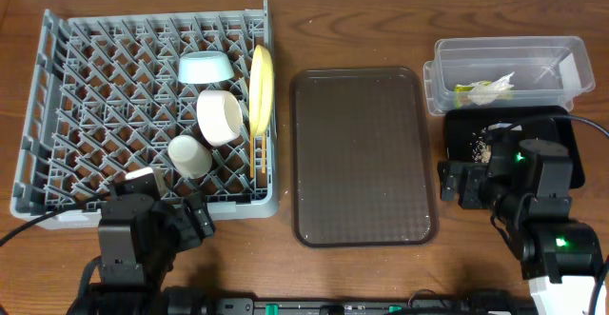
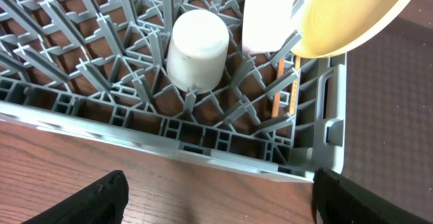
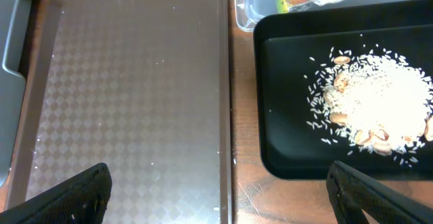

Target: Sort waste into correct bins and load items into the dishwasher rack

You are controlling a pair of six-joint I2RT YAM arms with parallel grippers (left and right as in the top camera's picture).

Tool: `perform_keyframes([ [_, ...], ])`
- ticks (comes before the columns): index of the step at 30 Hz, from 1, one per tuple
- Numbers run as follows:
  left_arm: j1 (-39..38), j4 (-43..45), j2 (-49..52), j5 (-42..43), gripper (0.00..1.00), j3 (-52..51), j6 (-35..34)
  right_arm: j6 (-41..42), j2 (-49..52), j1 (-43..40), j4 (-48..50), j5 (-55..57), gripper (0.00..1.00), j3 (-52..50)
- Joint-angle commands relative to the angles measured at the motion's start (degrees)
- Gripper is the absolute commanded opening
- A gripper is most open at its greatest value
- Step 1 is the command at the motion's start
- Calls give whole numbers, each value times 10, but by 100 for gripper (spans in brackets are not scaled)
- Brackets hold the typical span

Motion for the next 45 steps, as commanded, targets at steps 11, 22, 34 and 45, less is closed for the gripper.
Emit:
perform_keyframes([
  [11,0,-2,-1,-5,89,-5,-3,1,-6,6,-6,5,99,-6],
  [22,0,-2,-1,-5,89,-5,-3,1,-7,6,-6,5,99,-6],
  [34,0,-2,-1,-5,89,-5,-3,-19,-112,6,148,14,99,-82],
  [45,0,-2,-1,-5,90,-5,-3,-49,-381,13,442,29,99,-348],
])
